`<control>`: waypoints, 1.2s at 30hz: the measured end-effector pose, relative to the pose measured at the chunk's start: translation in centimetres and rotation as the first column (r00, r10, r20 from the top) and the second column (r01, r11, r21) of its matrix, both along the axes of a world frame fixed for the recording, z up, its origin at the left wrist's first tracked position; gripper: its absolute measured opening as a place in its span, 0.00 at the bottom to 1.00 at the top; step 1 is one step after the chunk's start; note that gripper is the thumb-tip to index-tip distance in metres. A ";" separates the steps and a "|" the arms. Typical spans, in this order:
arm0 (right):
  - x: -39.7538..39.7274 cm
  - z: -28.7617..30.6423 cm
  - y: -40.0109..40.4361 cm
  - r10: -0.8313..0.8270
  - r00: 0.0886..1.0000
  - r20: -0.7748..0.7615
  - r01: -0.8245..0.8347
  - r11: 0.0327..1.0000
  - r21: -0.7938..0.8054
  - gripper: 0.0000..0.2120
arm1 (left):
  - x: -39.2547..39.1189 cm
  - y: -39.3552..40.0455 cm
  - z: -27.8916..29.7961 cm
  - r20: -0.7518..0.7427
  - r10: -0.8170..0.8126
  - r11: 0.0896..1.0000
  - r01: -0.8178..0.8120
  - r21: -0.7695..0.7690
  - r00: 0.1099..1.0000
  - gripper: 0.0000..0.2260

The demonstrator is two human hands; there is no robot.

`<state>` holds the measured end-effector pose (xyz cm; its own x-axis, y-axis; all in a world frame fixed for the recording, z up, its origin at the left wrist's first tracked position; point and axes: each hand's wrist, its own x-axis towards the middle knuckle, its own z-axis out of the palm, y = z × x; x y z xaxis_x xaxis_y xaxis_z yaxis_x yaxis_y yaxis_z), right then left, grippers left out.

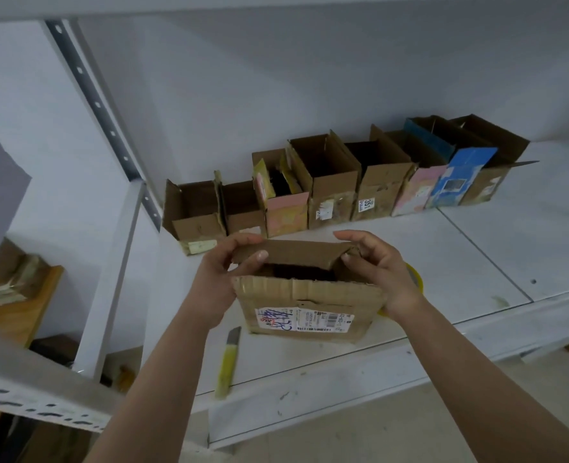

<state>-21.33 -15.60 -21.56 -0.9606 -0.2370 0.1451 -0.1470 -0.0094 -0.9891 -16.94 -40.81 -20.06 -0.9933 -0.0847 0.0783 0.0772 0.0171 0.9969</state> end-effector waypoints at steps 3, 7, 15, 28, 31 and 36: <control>0.2 0.4 0.4 0.035 0.998 0.058 -0.035 0.999 -0.007 0.18 | -0.4 0.3 0.5 0.029 0.044 0.997 -0.043 -0.059 0.999 0.15; 0.1 1.7 0.3 0.123 0.992 0.025 -0.126 0.960 0.250 0.28 | -0.7 0.6 0.9 0.020 0.075 0.987 -0.072 -0.144 0.997 0.16; -0.2 5.5 -1.1 0.201 0.897 -0.394 0.316 0.332 0.889 0.22 | -0.3 0.4 1.0 0.079 -0.031 0.983 0.045 -0.179 0.996 0.22; -2.4 6.2 0.9 0.021 0.984 -0.177 0.071 0.866 0.495 0.06 | 0.0 -0.8 0.0 0.032 -0.106 0.993 0.104 0.057 0.994 0.24; -1.5 5.3 1.3 0.090 0.990 -0.106 -0.040 0.915 0.403 0.17 | 0.2 -0.5 -0.3 -0.022 -0.089 0.993 0.090 0.080 0.996 0.15; -1.4 2.9 1.9 0.073 0.997 -0.015 -0.065 0.947 0.316 0.33 | 0.7 -0.3 -0.7 0.050 -0.079 0.991 0.073 0.111 0.996 0.43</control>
